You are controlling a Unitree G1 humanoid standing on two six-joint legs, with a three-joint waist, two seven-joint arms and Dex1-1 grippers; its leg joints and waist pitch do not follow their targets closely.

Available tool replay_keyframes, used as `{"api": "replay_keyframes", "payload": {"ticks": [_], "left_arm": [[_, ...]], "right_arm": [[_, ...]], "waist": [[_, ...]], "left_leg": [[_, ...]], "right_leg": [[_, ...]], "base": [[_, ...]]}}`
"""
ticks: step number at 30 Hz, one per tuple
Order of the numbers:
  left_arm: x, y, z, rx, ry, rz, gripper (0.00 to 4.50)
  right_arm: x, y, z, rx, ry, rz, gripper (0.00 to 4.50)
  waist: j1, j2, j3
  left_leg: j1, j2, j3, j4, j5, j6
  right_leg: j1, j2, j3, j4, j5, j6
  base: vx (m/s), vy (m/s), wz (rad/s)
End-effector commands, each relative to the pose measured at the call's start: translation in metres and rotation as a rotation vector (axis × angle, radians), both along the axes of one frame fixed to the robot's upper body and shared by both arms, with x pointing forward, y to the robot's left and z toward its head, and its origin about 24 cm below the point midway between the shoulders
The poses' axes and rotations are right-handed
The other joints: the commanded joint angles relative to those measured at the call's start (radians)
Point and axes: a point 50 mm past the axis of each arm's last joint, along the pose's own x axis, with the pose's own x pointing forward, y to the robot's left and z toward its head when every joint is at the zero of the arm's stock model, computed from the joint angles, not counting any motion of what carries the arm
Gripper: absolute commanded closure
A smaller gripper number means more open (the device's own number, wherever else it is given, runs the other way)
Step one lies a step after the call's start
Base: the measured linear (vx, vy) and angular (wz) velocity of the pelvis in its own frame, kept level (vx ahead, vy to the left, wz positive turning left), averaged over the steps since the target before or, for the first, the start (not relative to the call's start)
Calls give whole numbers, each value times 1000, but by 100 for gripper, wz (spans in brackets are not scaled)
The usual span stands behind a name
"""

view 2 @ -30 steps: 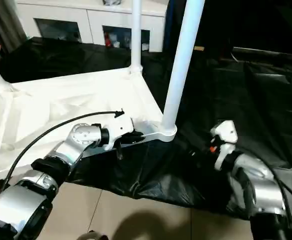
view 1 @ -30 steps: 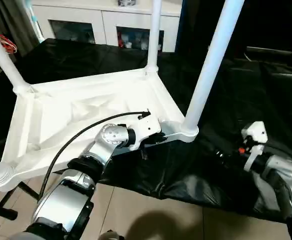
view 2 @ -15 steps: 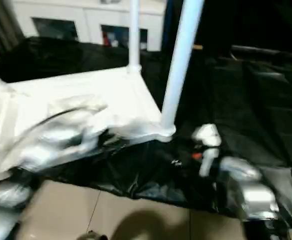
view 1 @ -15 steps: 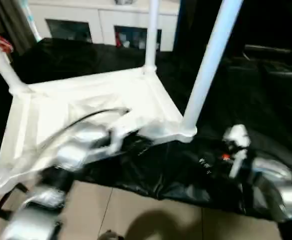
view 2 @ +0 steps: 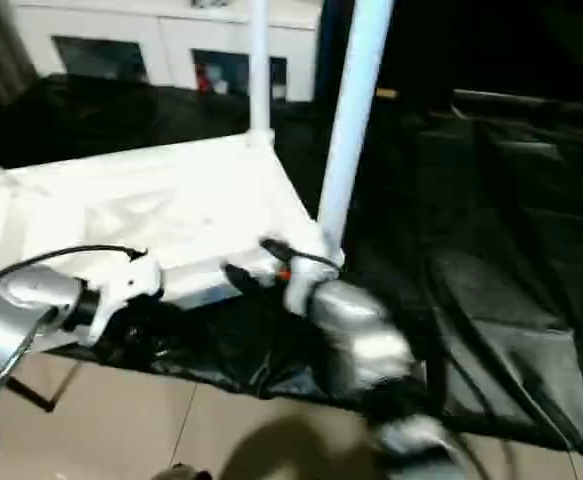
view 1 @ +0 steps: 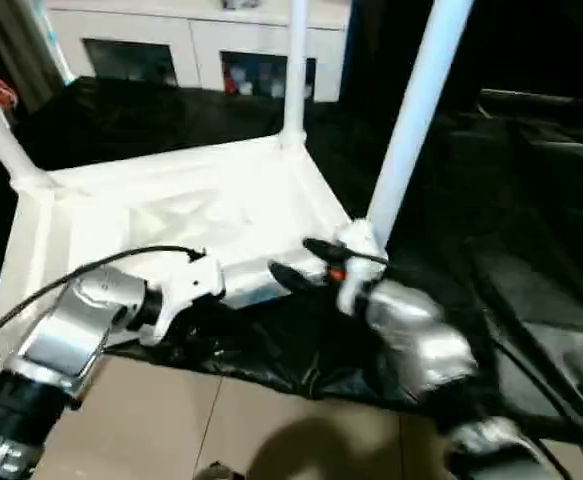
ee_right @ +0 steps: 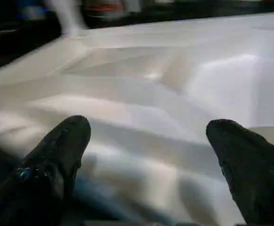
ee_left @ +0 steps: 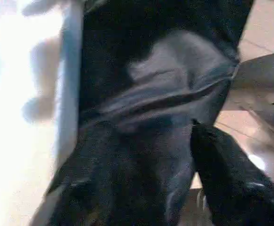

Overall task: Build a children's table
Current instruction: Rotate leg to tighten, then rotate table base

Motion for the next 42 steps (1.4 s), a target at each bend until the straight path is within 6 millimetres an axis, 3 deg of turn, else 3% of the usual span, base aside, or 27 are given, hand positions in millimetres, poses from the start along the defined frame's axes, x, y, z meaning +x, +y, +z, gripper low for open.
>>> {"api": "replay_keyframes", "payload": {"ticks": [1, 8, 14, 18, 28, 30, 31, 32, 35, 37, 38, 42], "left_arm": [[1, 2, 2, 20, -37, 24, 144], [0, 9, 3, 58, -81, 73, 79], [-1, 12, 0, 86, -94, 88, 34], [3, 14, -3, 117, -124, 99, 10], [13, 5, -7, 118, -195, 114, 10], [23, -5, -9, 106, -276, 150, 10], [24, -6, -9, 103, -289, 157, 10], [29, -10, -9, 88, -331, 184, 10], [31, -20, -8, 17, -410, 206, 10], [30, -22, -8, -7, -420, 212, 10], [29, -26, -8, -64, -441, 234, 10], [27, -34, -5, -234, -476, 337, 10]], "right_arm": [[9, -6, -2, 1, 25, -141, 0], [30, -23, -9, 24, 127, -507, 0], [38, -44, -10, 27, 147, -663, 0], [46, -71, -4, 27, 133, -774, 0], [51, -123, 8, -14, 78, -928, 0], [49, -144, 11, -32, 55, -982, 0], [49, -148, 11, -33, 52, -992, 0], [47, -158, 12, -54, 37, -1013, 0], [42, -174, 13, -85, 8, -1036, 0], [41, -175, 13, -90, 0, -1031, 0], [40, -176, 13, -93, -15, -1010, 0], [38, -170, 14, -78, -51, -898, 0]], "waist": [[-4, 16, -66], [-5, 21, -65], [-3, 25, -66], [7, 28, -64], [22, 20, -72], [20, 18, -73], [25, 16, -76], [26, 17, -77], [27, 14, -79], [29, 11, -79], [27, 16, -79], [15, 8, -77]], "left_leg": [[21, 45, -27, -73, -177, -29], [24, 42, -25, -73, -216, -51], [30, 41, -23, -71, -255, -61], [37, 42, -21, -69, -283, -65], [22, 37, -22, -61, -228, -54], [15, 35, -22, -58, -200, -41], [22, 36, -18, -54, -199, -35], [11, 35, -21, -54, -171, -25], [9, 34, -20, -48, -159, -10], [8, 34, -19, -46, -150, 0], [3, 34, -22, -46, -144, 3], [-1, 35, -21, -44, -168, 19]], "right_leg": [[43, -86, 58, -59, -109, -210], [43, -85, 59, -59, -129, -194], [37, -81, 59, -60, -136, -185], [30, -79, 59, -63, -160, -181], [45, -79, 55, -53, -108, -176], [49, -76, 53, -52, -83, -176], [46, -78, 55, -52, -70, -180], [52, -78, 53, -47, -49, -183], [52, -77, 52, -47, -36, -184], [53, -76, 51, -46, -26, -187], [55, -77, 49, -44, -30, -187], [58, -79, 48, -51, -62, -197]], "base": [[0, 0, 0], [0, 0, 0], [0, 0, 0], [0, 0, 0], [0, 0, 0], [0, 0, 0], [0, 0, 0], [0, 0, 0], [0, 0, 0], [0, 0, 0], [0, 0, 0], [0, 0, 0]]}}
